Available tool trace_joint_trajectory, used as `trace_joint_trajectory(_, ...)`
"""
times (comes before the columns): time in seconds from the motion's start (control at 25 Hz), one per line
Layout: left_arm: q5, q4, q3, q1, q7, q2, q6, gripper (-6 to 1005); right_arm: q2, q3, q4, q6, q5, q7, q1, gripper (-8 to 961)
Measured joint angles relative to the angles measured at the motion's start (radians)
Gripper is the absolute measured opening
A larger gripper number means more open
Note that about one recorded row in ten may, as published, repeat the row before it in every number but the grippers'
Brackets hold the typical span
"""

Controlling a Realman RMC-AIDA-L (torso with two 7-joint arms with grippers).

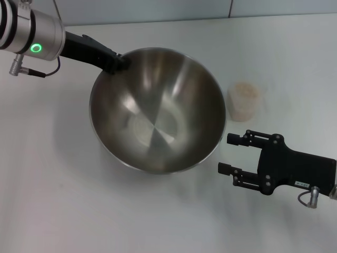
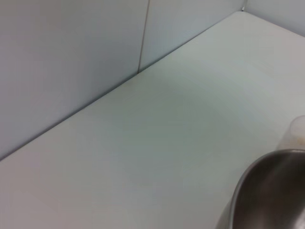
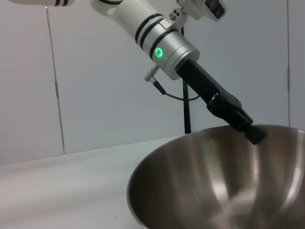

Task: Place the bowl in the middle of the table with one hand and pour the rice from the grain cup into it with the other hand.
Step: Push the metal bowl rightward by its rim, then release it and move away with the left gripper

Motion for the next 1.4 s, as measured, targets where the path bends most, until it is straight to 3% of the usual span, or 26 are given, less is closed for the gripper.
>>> trace_joint_trajectory(1.4,-0.001,-0.075,0.000,-0.011,0.026,0.003,-0.054,42,0.000,0.000,0.000,0.000,-0.003,0.000,0.003,659)
